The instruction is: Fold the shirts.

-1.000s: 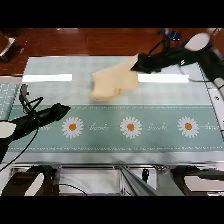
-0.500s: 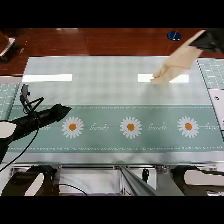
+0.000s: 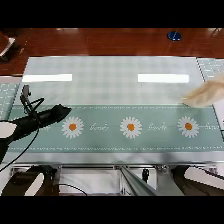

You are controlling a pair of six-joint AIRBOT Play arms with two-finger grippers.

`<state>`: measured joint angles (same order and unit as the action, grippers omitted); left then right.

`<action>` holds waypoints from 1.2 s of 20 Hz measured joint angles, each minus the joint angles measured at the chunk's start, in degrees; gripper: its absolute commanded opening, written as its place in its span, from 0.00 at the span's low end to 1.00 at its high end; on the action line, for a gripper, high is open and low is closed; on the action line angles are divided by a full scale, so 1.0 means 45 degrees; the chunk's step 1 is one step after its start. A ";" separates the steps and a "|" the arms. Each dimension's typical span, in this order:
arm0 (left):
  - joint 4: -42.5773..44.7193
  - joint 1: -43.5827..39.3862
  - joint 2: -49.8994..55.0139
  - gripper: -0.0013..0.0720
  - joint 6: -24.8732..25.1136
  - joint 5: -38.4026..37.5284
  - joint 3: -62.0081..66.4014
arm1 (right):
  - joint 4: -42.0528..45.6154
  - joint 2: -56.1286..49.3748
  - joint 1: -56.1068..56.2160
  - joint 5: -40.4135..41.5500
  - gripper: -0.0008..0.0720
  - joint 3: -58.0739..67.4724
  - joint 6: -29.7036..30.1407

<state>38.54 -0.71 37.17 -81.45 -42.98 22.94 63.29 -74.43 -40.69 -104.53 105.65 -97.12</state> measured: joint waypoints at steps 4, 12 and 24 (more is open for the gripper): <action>0.0000 0.0000 0.0000 0.06 0.0000 -0.0005 0.0000 | 0.1865 0.1987 -0.1462 -0.0267 0.03 -0.2900 0.0117; 0.0000 0.0000 0.0000 0.06 0.0015 0.0121 0.0000 | 0.5911 0.5523 -0.3123 -0.0223 0.55 -0.9413 -0.0024; -0.0053 -0.0015 0.1341 0.05 0.1326 0.1273 0.5751 | 0.2113 0.3254 -0.0738 0.2565 0.03 -0.4784 0.0238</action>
<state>38.30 -0.78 43.20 -75.48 -37.26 48.82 72.79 -59.79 -44.01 -92.99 84.12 -96.05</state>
